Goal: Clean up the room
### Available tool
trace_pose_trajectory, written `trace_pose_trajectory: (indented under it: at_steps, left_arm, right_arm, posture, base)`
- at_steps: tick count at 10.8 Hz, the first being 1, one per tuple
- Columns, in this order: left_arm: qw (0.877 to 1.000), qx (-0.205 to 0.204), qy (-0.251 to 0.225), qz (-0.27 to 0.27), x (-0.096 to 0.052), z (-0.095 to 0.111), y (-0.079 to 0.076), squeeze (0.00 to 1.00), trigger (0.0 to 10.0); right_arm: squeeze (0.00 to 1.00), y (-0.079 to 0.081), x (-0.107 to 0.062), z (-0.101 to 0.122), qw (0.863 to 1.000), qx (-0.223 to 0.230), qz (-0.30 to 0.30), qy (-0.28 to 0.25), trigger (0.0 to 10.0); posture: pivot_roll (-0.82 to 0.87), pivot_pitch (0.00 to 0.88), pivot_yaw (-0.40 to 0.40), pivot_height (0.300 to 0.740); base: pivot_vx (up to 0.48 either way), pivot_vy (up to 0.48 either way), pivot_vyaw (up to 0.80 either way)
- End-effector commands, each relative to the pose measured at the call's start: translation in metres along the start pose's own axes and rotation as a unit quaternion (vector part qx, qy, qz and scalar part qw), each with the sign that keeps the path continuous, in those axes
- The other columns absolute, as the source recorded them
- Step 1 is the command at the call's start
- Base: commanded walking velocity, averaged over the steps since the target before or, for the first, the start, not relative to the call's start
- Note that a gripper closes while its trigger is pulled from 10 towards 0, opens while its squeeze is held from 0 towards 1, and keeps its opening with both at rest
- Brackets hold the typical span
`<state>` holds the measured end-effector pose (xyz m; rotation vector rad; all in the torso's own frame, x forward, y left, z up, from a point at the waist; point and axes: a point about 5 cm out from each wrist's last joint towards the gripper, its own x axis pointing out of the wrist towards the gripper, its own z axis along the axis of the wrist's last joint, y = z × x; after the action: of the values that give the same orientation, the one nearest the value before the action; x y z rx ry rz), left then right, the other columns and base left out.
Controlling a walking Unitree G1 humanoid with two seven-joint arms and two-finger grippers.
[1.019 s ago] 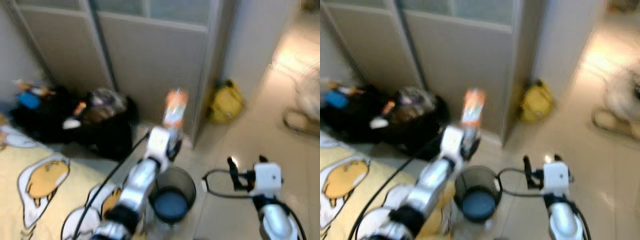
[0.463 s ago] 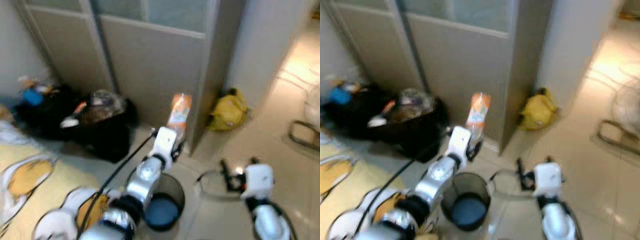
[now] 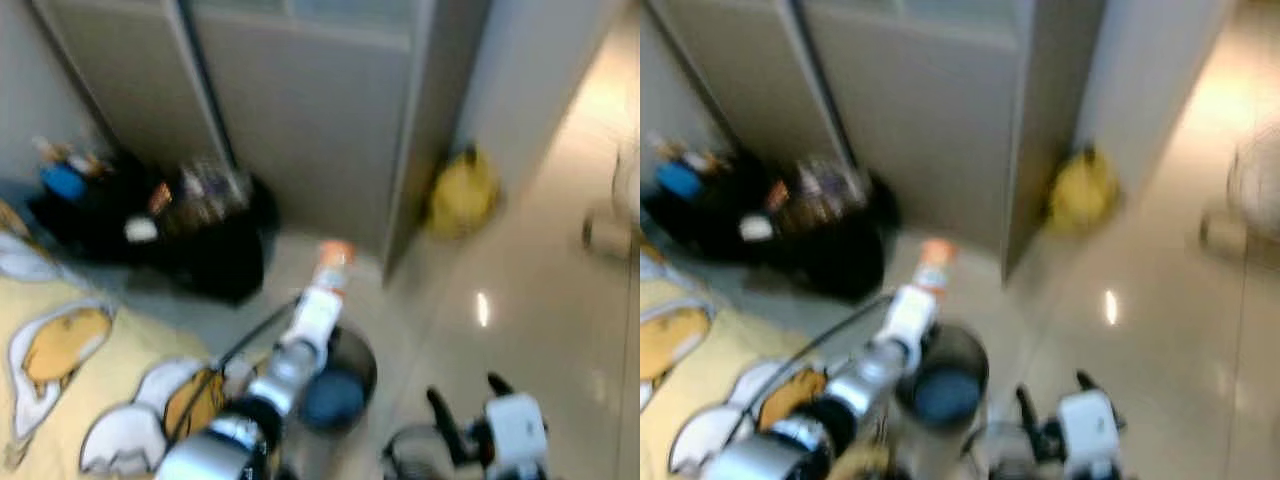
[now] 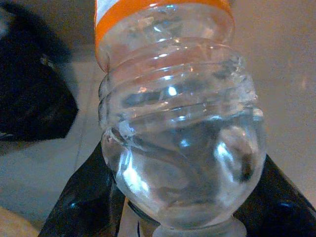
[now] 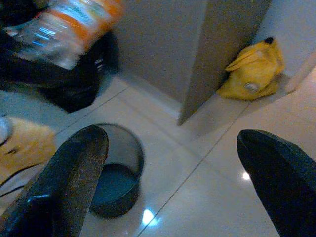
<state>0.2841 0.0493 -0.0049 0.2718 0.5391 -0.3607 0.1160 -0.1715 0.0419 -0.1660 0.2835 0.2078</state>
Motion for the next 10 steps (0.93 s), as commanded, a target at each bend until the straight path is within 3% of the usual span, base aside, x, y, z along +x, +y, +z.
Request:
trace_pose_trajectory:
  at_steps: [1, 2, 3, 4, 5, 6, 9, 10]
  left_arm:
    - [1.000, 0.024, -0.004, 0.009, 0.002, 0.005, 0.003, 0.00, 10.0]
    - [0.997, 0.073, -0.016, -0.004, 0.004, 0.016, -0.004, 0.00, 10.0]
    - [0.996, 0.081, -0.020, 0.001, 0.005, 0.021, -0.004, 0.00, 10.0]
    - [0.997, 0.066, -0.005, 0.047, 0.006, 0.022, 0.010, 0.00, 10.0]
    - [0.995, -0.006, 0.026, 0.092, 0.006, 0.016, 0.025, 0.00, 10.0]
    - [0.992, -0.045, 0.036, 0.111, 0.005, 0.013, 0.033, 0.00, 10.0]
    - [0.991, -0.046, 0.047, 0.120, 0.005, 0.014, 0.035, 0.00, 10.0]
    - [0.990, -0.059, 0.050, 0.116, 0.006, 0.015, 0.032, 1.00, 10.0]
  right_arm:
    - [0.00, 0.006, -0.003, 0.006, 1.000, -0.002, 0.015, -0.005, 10.0]
    - [0.00, 0.019, -0.016, 0.011, 1.000, 0.007, 0.022, -0.002, 10.0]
    - [0.00, 0.023, -0.020, 0.014, 0.999, 0.009, 0.031, -0.003, 10.0]
    - [0.00, 0.027, -0.026, 0.018, 0.999, 0.013, 0.045, 0.001, 10.0]
    - [0.00, 0.026, -0.030, 0.018, 0.999, 0.006, 0.051, 0.007, 10.0]
    - [0.00, 0.022, -0.039, 0.019, 0.998, 0.002, 0.053, 0.018, 10.0]
    - [0.00, 0.024, -0.059, 0.024, 0.997, -0.001, 0.066, 0.046, 10.0]
    - [0.00, 0.025, -0.066, 0.025, 0.996, 0.000, 0.068, 0.053, 10.0]
  posture:
    - [-0.38, 0.269, 0.124, 0.740]
    - [-0.40, 0.315, 0.128, 0.740]
    - [-0.40, 0.323, 0.127, 0.740]
    - [-0.40, 0.337, 0.119, 0.740]
    - [-0.40, 0.341, 0.112, 0.740]
    - [-0.41, 0.355, 0.093, 0.740]
    - [-0.46, 0.410, 0.048, 0.740]
    - [-0.48, 0.423, 0.038, 0.740]
  base:
    - [0.000, 0.000, 0.00]
    - [0.000, 0.000, 0.00]
    - [0.000, 0.000, 0.00]
    - [0.000, 0.000, 0.00]
    - [0.000, 0.000, 0.00]
    - [0.000, 0.000, 0.00]
    - [0.000, 0.000, 0.00]
    - [0.000, 0.000, 0.00]
